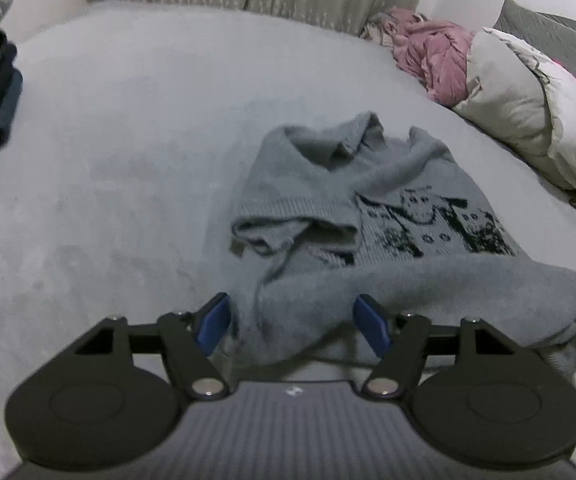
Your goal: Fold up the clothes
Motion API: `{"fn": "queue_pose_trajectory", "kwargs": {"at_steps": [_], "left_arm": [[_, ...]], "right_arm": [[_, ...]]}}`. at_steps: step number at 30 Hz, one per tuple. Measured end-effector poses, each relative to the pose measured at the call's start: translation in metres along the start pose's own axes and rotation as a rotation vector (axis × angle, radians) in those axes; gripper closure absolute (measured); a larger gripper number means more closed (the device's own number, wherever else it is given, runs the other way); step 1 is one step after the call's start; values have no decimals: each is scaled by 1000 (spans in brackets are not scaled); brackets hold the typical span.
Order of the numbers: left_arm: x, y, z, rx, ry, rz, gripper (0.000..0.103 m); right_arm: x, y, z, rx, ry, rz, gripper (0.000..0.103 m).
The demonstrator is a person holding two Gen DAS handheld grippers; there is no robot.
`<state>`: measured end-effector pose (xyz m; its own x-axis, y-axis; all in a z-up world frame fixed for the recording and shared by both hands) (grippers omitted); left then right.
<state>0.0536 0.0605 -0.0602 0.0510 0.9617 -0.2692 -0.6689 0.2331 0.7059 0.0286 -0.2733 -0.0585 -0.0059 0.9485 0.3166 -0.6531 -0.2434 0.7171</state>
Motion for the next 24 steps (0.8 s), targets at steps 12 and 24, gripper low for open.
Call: {"fn": "queue_pose_trajectory", "kwargs": {"at_steps": [12, 24], "left_arm": [[-20, -7, -13, 5, -107, -14, 53], [-28, 22, 5, -179, -148, -37, 97]], "right_arm": [[3, -15, -20, 72, 47, -2, 46], [14, -4, -8, -19, 79, 33, 95]]}}
Point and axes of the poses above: each gripper's, at about its wrist camera, not at the fingertips, and y roughly against the way its jaws point, x to its left, z to its top, the point moved 5 cm from there along -y, roughly the way its jaws point, and after that the axes turned 2 degrees about -z, right-handed, at the moved point
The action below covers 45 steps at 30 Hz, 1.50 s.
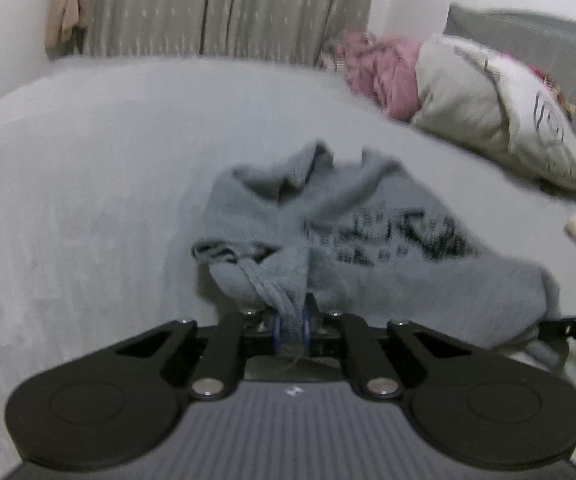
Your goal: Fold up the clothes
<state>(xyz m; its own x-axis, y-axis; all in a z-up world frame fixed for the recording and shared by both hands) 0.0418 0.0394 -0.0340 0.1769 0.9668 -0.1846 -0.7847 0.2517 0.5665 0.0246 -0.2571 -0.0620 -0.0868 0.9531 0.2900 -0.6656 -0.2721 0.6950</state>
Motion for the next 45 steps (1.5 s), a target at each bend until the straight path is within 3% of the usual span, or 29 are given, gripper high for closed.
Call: {"fn": "queue_pose_trajectory", "kwargs": {"at_steps": [7, 16, 22, 25, 27, 32, 37, 39, 45], "left_arm": [[6, 23, 18, -153, 30, 9, 97], [4, 1, 30, -183, 21, 18, 97], [5, -40, 35, -175, -33, 33, 97], [13, -59, 33, -154, -24, 40, 96], [23, -79, 32, -128, 21, 36, 96], [28, -88, 27, -84, 54, 19, 73], [22, -65, 25, -39, 52, 4, 20], [17, -53, 23, -21, 41, 19, 13], [8, -33, 12, 66, 67, 32, 11]], "right_arm": [[4, 31, 23, -125, 5, 12, 95], [-3, 19, 59, -178, -18, -36, 96], [-5, -3, 53, -134, -7, -73, 95], [-10, -2, 46, -110, -13, -74, 89], [-13, -1, 42, -104, -24, -73, 72], [-18, 2, 35, -82, -30, -64, 61], [-8, 6, 32, -67, -7, -43, 53], [-3, 9, 32, -67, 2, -33, 50], [9, 19, 28, -54, 22, -16, 44]]}}
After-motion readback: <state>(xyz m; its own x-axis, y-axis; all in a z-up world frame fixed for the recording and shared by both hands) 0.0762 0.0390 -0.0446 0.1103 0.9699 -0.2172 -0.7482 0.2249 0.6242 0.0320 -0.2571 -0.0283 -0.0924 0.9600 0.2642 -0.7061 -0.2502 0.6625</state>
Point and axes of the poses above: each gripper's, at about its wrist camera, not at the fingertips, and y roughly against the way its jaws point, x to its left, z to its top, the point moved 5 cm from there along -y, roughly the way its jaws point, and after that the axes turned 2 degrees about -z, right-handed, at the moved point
